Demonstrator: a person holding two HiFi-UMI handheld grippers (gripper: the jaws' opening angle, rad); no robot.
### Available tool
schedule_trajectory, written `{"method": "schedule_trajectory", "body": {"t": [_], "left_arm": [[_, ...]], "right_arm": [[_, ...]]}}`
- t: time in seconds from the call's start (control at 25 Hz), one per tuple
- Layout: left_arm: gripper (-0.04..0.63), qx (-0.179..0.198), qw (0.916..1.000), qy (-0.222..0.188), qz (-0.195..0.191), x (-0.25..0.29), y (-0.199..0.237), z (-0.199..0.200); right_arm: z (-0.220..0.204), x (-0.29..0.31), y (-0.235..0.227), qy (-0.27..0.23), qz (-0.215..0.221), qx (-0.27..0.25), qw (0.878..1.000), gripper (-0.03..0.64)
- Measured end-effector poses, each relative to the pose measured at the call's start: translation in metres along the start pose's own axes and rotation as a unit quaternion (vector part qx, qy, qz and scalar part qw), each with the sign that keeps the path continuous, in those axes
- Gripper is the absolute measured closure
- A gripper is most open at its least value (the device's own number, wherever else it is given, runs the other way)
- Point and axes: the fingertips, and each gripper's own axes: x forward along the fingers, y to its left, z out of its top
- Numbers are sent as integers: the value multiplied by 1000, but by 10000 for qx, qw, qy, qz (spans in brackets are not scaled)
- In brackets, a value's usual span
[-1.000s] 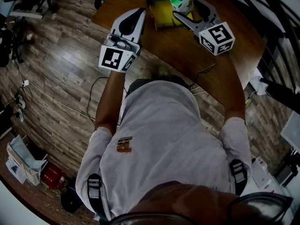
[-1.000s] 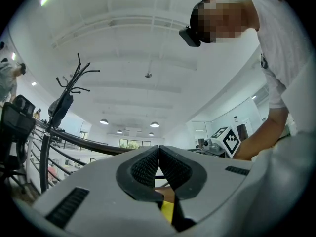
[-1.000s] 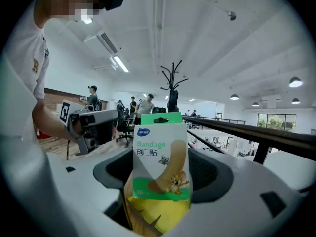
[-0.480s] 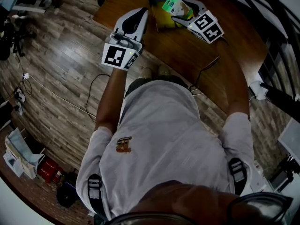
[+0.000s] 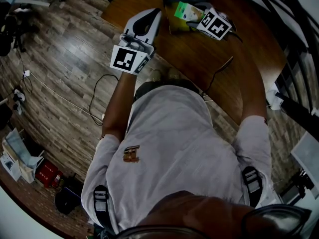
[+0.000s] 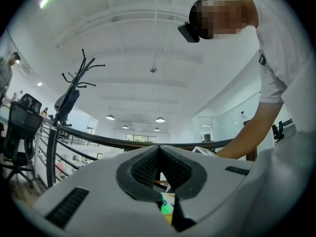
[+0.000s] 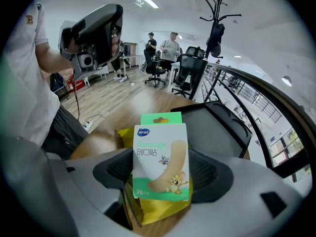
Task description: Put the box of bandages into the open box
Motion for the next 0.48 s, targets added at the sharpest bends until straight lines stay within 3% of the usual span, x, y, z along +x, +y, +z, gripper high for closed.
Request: {"method": "schedule_trajectory", "body": {"t": [0.48], "left_arm": [[575,-42,9996,130,251,-3,14,-10]], "right_arm": [[-27,44,2,784,626,-277,9946,285]]}}
